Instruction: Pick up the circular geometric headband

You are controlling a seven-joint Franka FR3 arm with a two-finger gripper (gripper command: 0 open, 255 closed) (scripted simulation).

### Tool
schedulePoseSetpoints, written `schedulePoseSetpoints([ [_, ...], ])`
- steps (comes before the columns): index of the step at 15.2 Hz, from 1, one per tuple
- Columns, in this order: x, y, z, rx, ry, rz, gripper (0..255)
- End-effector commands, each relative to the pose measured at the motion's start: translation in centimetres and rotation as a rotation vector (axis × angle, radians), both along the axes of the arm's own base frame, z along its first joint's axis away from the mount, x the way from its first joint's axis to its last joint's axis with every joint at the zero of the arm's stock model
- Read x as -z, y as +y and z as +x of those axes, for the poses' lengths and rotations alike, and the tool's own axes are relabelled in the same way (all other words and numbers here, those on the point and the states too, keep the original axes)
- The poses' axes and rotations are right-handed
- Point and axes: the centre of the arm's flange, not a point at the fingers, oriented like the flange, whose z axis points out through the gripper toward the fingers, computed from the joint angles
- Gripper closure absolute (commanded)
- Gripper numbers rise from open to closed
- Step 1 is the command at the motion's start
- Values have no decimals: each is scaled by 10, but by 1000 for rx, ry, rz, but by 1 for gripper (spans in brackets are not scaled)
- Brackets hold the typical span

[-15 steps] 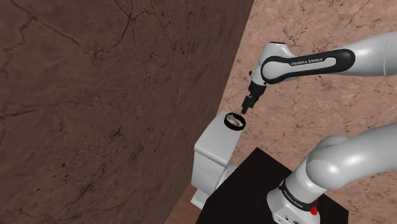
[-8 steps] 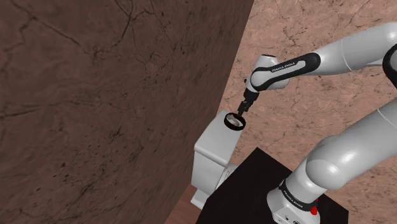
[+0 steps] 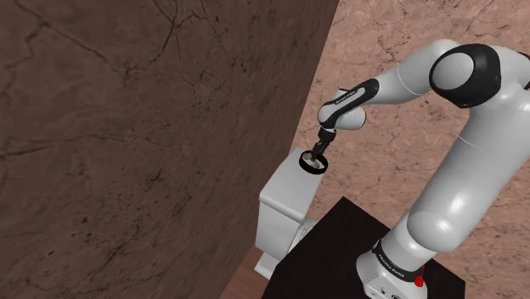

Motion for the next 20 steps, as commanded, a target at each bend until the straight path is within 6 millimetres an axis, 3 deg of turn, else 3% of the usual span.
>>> schedulePoseSetpoints([
  [1,19,-14,9,-8,-2,4,0],
  [8,88,-65,46,-30,-8,18,0],
  [16,132,-68,48,-32,-9,19,0],
  [18,132,-68,48,-32,-9,19,0],
  [19,132,-68,48,-32,-9,19,255],
  [20,132,-68,47,-32,-9,19,255],
])
